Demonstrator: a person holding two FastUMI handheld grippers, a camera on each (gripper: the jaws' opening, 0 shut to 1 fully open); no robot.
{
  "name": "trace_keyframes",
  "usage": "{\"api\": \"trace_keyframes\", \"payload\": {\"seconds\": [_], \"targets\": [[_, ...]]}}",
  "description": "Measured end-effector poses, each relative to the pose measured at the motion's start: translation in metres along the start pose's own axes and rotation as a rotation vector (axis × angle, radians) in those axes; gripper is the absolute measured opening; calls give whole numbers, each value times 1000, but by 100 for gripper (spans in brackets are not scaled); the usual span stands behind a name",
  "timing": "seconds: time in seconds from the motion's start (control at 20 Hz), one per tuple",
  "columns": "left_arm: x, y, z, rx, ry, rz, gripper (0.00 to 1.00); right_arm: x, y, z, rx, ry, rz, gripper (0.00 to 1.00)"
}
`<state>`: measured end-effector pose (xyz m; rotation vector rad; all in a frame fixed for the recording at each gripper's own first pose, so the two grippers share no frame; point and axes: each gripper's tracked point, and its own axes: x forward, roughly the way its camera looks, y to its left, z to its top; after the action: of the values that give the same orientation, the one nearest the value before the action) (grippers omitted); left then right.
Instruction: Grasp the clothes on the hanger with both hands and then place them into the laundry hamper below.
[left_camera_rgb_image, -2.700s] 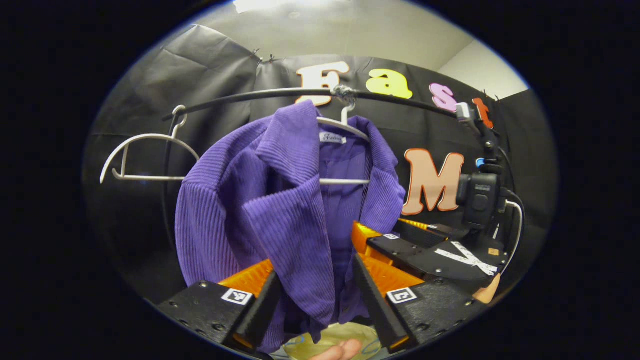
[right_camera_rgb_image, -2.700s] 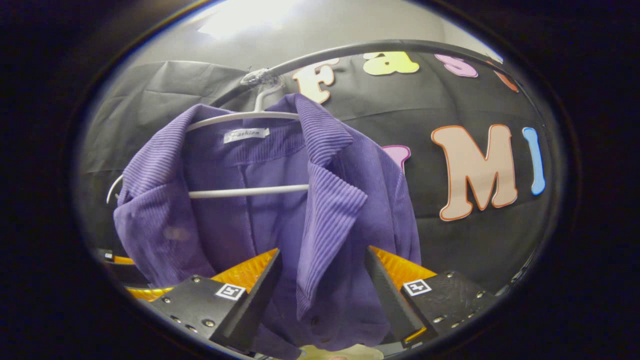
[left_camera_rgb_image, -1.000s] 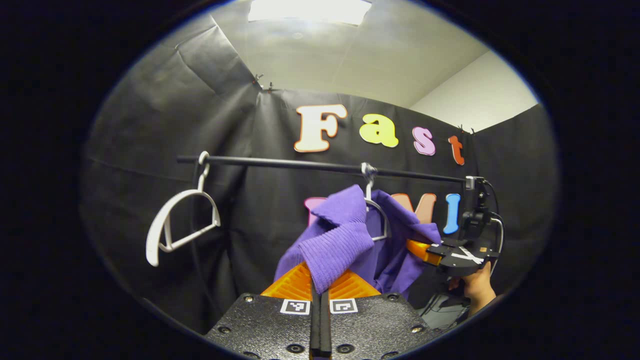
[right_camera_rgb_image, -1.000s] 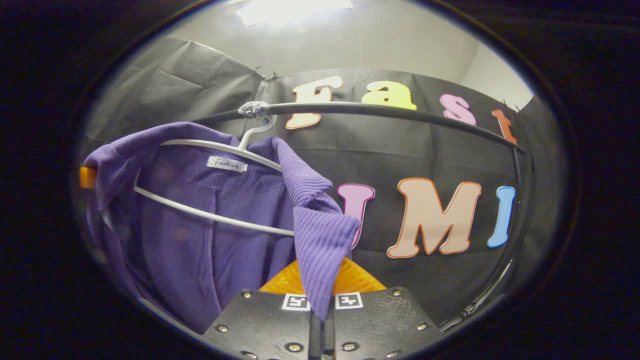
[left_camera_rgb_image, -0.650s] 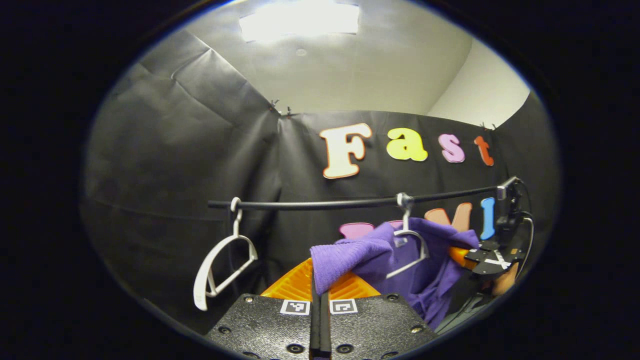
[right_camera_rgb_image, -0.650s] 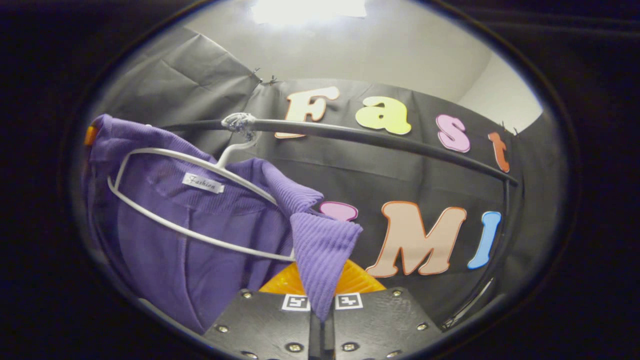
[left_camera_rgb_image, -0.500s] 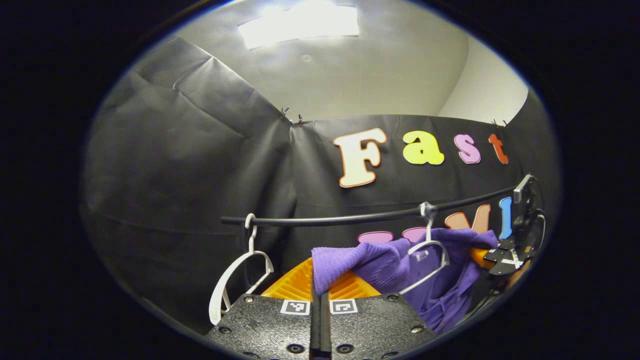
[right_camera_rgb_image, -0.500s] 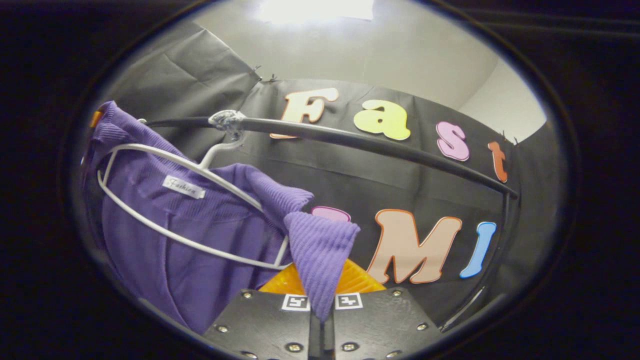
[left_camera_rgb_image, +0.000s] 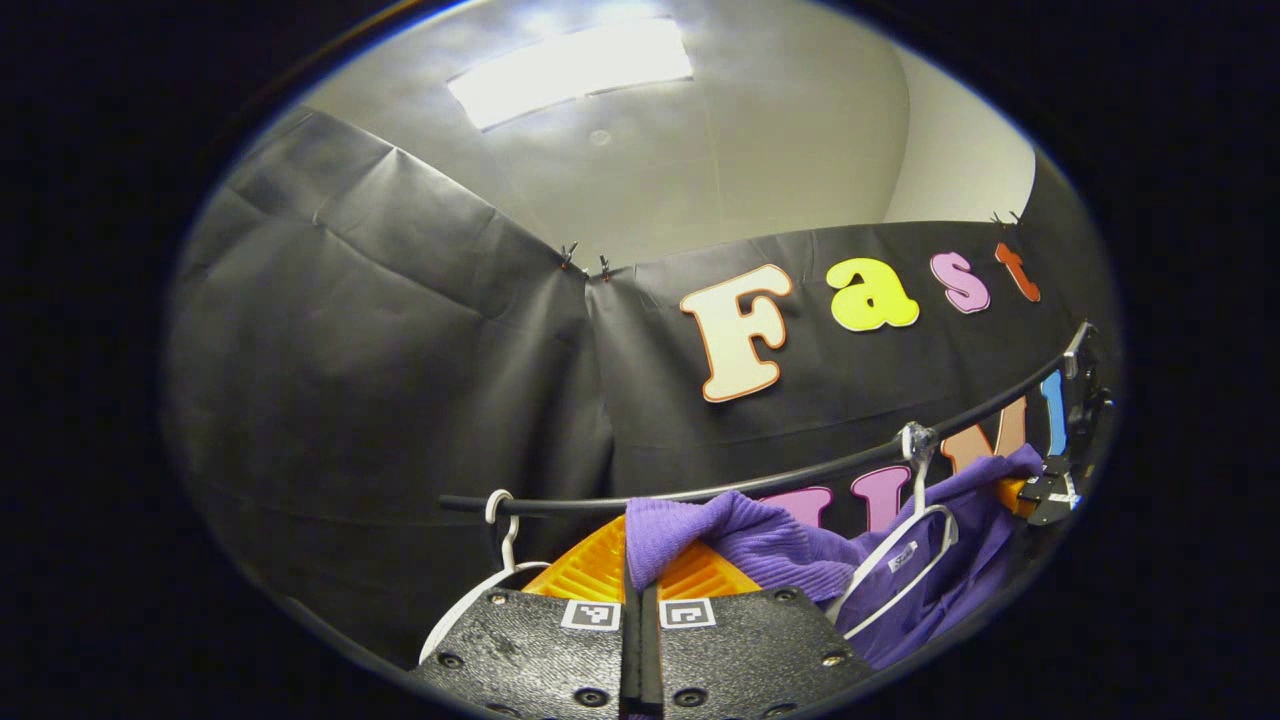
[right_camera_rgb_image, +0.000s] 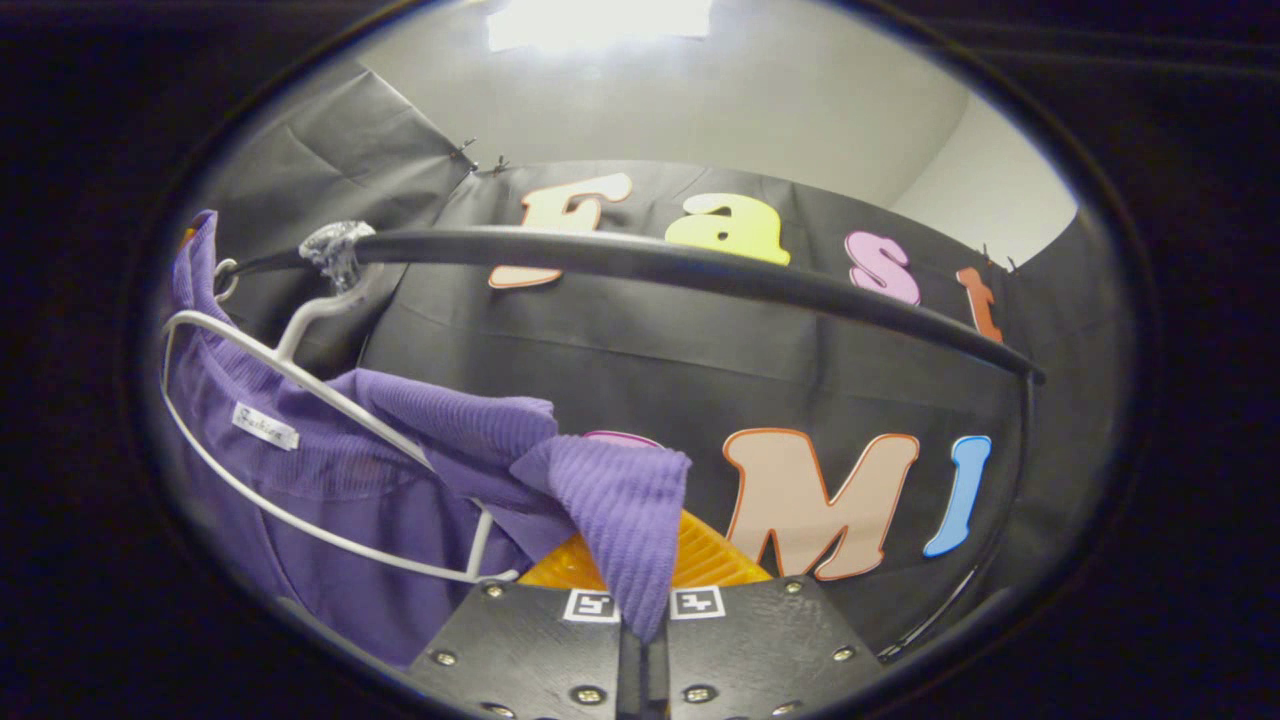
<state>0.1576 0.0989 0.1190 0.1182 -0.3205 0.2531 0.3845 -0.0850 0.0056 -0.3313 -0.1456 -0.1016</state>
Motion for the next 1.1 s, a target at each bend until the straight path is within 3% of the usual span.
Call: {"api": "trace_keyframes", "payload": {"seconds": [0.15,0.5,1.1], "targets": [[7,4,-16,-1,21,8,0,18,6,-15,18,9,-4,0],[22,9,-60,0,78,-4,0,46,6,-50,6,47,-32,0],[27,2,-157,-113,225,-49,0,69,38,-134,204,191,40,0]]}}
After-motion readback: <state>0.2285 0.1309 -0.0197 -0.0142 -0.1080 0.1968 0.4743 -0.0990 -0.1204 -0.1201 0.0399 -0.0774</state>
